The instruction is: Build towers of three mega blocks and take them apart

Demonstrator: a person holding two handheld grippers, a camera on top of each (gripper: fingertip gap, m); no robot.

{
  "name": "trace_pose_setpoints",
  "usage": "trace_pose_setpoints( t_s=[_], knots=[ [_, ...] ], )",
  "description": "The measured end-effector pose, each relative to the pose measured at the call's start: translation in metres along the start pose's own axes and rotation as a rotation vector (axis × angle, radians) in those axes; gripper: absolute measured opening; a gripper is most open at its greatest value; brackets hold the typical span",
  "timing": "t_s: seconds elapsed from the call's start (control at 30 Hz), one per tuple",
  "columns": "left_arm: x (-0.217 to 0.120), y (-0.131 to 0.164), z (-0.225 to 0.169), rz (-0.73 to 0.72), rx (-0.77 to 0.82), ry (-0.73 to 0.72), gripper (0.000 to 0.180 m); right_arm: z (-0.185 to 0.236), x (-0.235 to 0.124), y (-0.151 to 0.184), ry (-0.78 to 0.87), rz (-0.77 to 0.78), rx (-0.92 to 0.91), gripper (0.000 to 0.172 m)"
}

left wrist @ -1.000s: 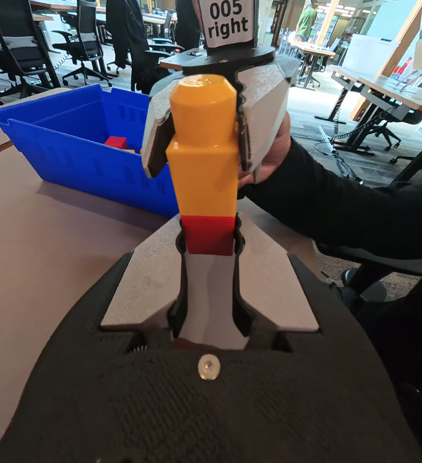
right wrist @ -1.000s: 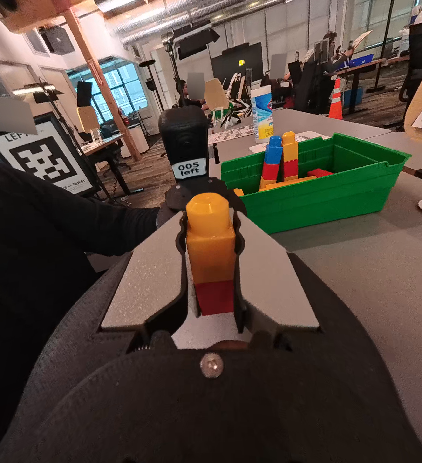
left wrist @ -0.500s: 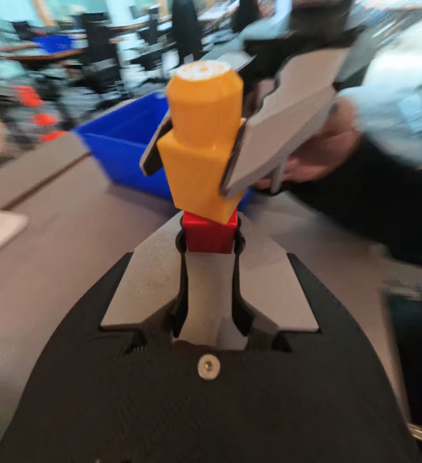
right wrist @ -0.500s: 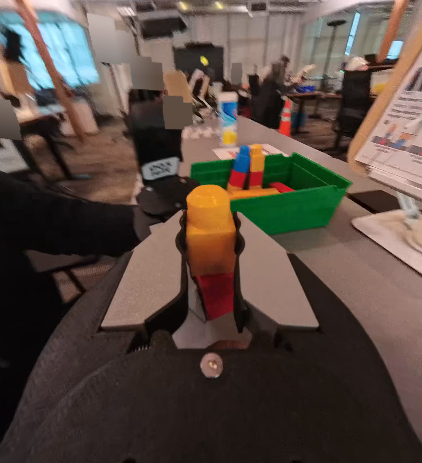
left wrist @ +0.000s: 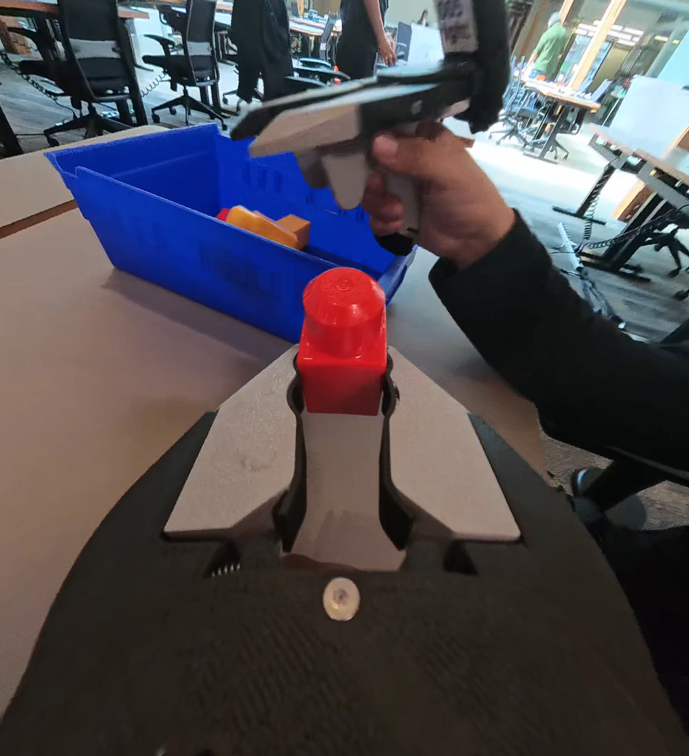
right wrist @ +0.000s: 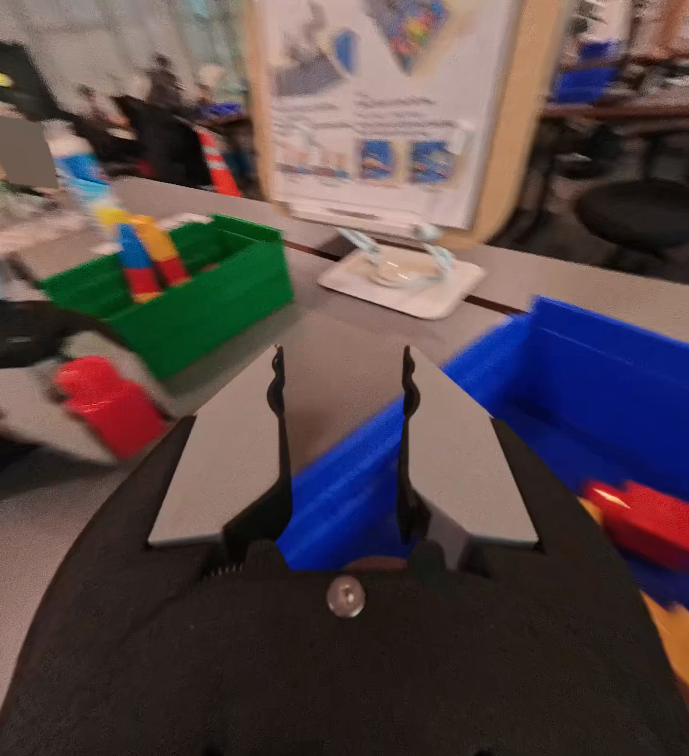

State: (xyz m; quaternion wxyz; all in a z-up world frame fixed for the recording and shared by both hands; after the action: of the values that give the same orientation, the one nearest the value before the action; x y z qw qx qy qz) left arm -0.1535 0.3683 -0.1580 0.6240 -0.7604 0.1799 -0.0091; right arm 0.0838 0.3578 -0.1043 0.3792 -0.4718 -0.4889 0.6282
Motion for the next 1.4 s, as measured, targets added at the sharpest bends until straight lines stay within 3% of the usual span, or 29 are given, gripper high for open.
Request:
trace_pose_setpoints(
  t_s=[0.07,0.1,0.27,0.3,0.33,0.47,0.53,0.6,0.67,0.73,0.8,0.93,1.0,1.07,1.2,1.3,1.4],
  knots=[
    [0.0,-0.001,-0.001,-0.007,0.006,0.013,0.034,0.044,-0.008,-0.008,-0.411,-0.062,-0.012,0.049],
    [0.0,-0.001,-0.001,-0.011,0.004,0.022,0.034,0.062,-0.01,-0.008,-0.536,-0.054,-0.034,0.051],
    [0.002,0.0,-0.004,-0.002,0.007,0.043,0.034,0.109,0.01,0.011,-0.617,0.059,-0.174,0.053],
    [0.002,0.0,-0.004,-0.001,0.009,0.044,0.034,0.115,0.013,0.015,-0.639,0.085,-0.192,0.049],
    [0.002,0.0,-0.005,0.0,0.01,0.048,0.034,0.119,0.015,0.017,-0.648,0.095,-0.212,0.033],
    [0.001,-0.002,-0.003,-0.033,0.005,0.013,0.036,0.115,0.011,0.012,-0.572,0.021,-0.251,0.027],
    [0.0,-0.003,0.001,-0.037,0.005,-0.04,0.042,0.094,0.002,-0.008,-0.368,-0.177,-0.229,0.027],
    [0.0,0.0,0.004,-0.016,0.005,-0.057,0.044,0.052,-0.012,-0.019,-0.04,-0.293,-0.187,0.027],
    [0.003,0.003,0.005,0.002,0.0,-0.057,0.044,0.007,-0.012,-0.011,0.352,-0.165,-0.252,0.027],
    [0.007,0.006,0.004,0.026,-0.002,-0.053,0.044,-0.028,-0.002,0.012,0.593,0.09,-0.252,0.027],
    [0.009,0.007,0.003,0.049,0.008,-0.052,0.045,-0.034,0.01,0.026,0.523,0.215,-0.182,0.044],
    [0.003,0.003,0.002,0.057,0.05,-0.109,0.054,-0.016,0.007,0.014,0.465,0.035,-0.194,0.041],
    [-0.012,-0.003,0.002,0.043,0.042,-0.202,0.075,-0.013,0.001,0.01,0.465,-0.024,-0.203,0.038],
    [-0.045,-0.014,-0.004,-0.011,0.058,-0.314,0.085,-0.013,0.0,0.009,0.436,-0.038,-0.18,0.038],
    [-0.141,-0.033,-0.011,-0.136,0.068,-0.613,0.06,-0.012,0.003,0.008,0.374,-0.03,-0.136,0.039],
    [-0.194,-0.034,-0.001,-0.092,0.025,-0.704,0.058,-0.006,0.002,0.005,0.335,-0.045,-0.128,0.039],
    [-0.213,-0.027,0.039,0.035,-0.111,-0.741,0.06,-0.001,0.004,0.006,0.317,-0.041,-0.138,0.038]
  ],
)
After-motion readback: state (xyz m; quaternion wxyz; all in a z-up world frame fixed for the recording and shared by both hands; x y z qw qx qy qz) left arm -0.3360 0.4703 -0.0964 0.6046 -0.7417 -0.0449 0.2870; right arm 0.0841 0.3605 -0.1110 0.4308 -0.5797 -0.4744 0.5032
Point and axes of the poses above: each gripper's, where its closed fingertips meet, x out along the fingers, y out of its underside, z = x × y across the jaws, the point moved 9 cm from there along -x, back along the fingers, and after that the axes turned 14 degrees about y, right-handed, at the moved point
